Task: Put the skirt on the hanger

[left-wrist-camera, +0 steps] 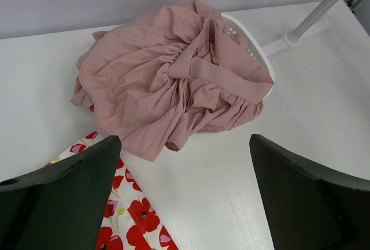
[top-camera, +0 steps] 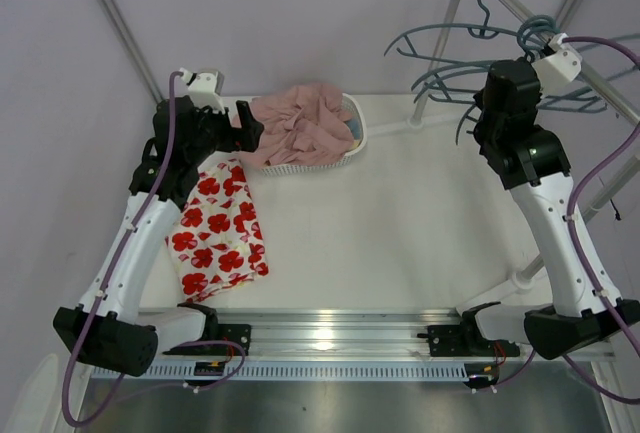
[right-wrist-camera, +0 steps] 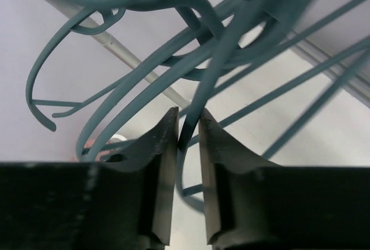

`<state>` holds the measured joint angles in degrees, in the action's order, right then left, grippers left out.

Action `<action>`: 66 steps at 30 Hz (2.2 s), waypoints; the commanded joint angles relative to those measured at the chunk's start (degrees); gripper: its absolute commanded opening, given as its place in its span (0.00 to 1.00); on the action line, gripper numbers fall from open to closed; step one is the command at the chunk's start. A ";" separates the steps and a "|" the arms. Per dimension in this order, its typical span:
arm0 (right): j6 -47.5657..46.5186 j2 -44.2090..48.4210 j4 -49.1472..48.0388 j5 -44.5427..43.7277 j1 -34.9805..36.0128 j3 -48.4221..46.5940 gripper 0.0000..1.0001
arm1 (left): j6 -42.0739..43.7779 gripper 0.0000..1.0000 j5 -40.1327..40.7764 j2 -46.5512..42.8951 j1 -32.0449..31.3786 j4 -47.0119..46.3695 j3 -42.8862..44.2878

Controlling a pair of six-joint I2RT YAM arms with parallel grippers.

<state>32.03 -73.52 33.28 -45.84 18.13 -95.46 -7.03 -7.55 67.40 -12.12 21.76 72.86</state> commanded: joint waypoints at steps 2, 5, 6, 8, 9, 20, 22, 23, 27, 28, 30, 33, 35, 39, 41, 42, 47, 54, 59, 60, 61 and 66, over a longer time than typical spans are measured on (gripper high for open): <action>0.75 0.92 -2.08 1.20 -0.20 -0.25 0.22 | 0.44 0.99 -2.20 -0.33 0.87 -1.98 -0.09; 1.54 2.58 -1.20 1.98 -0.20 0.01 0.20 | 0.26 1.00 -2.20 -0.77 1.05 -2.16 -0.61; 1.72 3.11 -1.02 2.34 -0.20 0.10 0.20 | 0.26 1.00 -2.38 -0.95 1.13 -2.07 -0.61; 2.25 4.51 -0.49 3.56 -0.20 0.01 0.19 | 0.00 0.99 -2.73 -1.39 1.22 -2.16 -1.23; 2.25 4.87 -0.49 4.09 -0.20 0.01 0.19 | 0.00 1.00 -2.73 -1.56 1.22 -2.33 -1.40; 6.37 10.58 -0.32 11.74 0.85 -0.78 0.03 | -0.44 0.99 -3.61 -4.02 1.57 -3.21 -3.78; 7.08 11.46 0.73 12.44 1.38 -0.78 0.00 | -0.53 0.99 -3.78 -4.46 1.48 -3.21 -4.22; 7.34 11.73 1.17 12.71 1.64 -0.69 0.00 | -0.62 0.99 -3.87 -4.73 1.48 -3.39 -4.30; 7.87 14.62 0.57 14.64 4.19 3.68 0.00 | -0.97 0.99 -4.40 -5.69 1.48 -3.92 -5.36; 7.87 15.33 -0.22 15.60 4.63 4.66 0.00 | -1.15 1.00 -4.66 -5.87 1.48 -4.00 -5.88; 7.35 17.17 -1.10 16.57 5.68 6.42 0.00 | -1.50 0.99 -5.28 -6.05 1.49 -4.18 -6.15; 5.32 18.49 -2.43 17.63 6.74 8.27 0.00 | -1.76 1.00 -5.72 -6.31 1.57 -4.44 -6.59; 4.97 19.02 -2.78 17.11 7.88 9.15 0.00 | -1.76 0.99 -5.72 -6.49 1.57 -4.36 -6.59; 6.11 21.39 -3.04 13.69 10.34 11.69 0.00 | -1.67 0.99 -5.46 -6.66 1.57 -4.27 -7.03; 6.99 22.36 -3.66 11.93 12.27 14.41 0.00 | -1.76 1.00 -5.72 -6.66 1.57 -4.18 -7.03; 8.12 22.89 -3.75 10.44 12.89 15.29 0.00 | -1.76 0.99 -5.81 -6.58 1.57 -4.09 -7.29; 10.77 25.35 -3.92 3.68 18.86 19.43 0.00 | -2.02 0.99 -6.16 -6.57 1.57 -4.18 -7.99; 8.49 28.34 -13.23 -14.42 33.69 28.57 0.00 | -2.46 0.99 -7.13 -5.52 1.57 -3.92 -7.91; 8.03 28.16 -17.10 -33.55 44.25 30.68 0.00 | -2.38 0.99 -6.95 -5.52 1.57 -3.74 -8.61; 10.31 28.60 -15.63 -36.13 45.93 31.29 0.00 | -2.38 1.00 -6.95 -5.61 1.57 -3.83 -8.70; 13.12 28.60 -14.22 -38.59 49.07 31.74 0.00 | -2.38 0.99 -7.04 -5.52 1.57 -3.83 -8.96; 36.60 26.86 -0.92 -55.09 61.74 34.11 0.00 | -2.47 0.99 -7.21 -5.08 1.57 -3.57 -9.67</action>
<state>52.75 -45.58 27.73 -76.73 73.38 -62.57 -8.99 -13.76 62.26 -11.09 19.55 63.61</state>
